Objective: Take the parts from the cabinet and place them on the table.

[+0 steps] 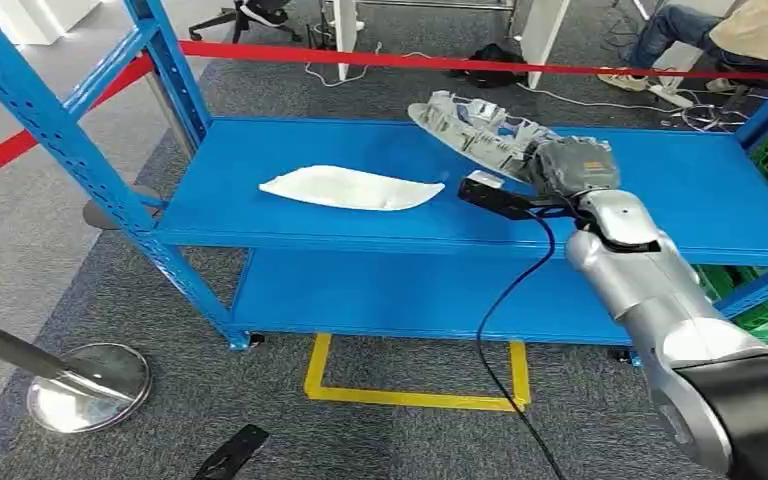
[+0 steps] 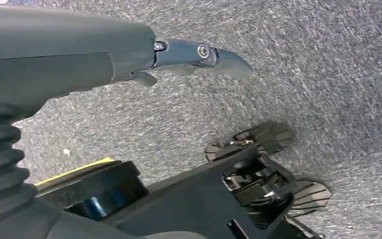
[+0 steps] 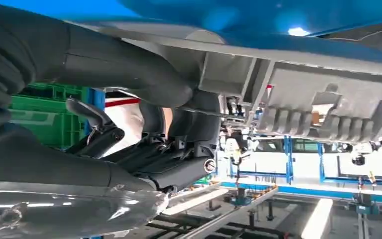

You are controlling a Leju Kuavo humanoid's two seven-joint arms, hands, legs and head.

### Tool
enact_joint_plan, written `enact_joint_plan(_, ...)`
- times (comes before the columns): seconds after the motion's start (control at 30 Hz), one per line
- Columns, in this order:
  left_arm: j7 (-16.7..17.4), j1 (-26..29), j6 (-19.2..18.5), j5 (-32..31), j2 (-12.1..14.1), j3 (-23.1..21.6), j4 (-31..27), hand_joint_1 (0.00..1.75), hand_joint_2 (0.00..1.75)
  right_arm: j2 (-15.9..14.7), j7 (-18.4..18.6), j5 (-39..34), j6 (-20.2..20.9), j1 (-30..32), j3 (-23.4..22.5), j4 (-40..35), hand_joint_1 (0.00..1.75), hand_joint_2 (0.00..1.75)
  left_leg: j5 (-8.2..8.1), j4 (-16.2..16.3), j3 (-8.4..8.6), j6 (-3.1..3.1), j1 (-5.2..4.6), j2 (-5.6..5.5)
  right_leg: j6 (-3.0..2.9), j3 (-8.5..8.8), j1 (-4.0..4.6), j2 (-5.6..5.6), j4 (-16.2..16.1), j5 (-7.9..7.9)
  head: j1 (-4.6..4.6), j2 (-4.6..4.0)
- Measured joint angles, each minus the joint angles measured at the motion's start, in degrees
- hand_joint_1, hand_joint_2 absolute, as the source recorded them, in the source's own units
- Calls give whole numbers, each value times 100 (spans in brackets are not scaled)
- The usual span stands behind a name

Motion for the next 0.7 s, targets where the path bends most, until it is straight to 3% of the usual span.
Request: enact_joint_plan(0.7,-35,74,9,-2,-50,-7,0,0,175,-275,13,-201,-37,475,229,-660,175,175,-2,0,-1,0,0,0,-1,0,0,-1,-1,-2,0,0)
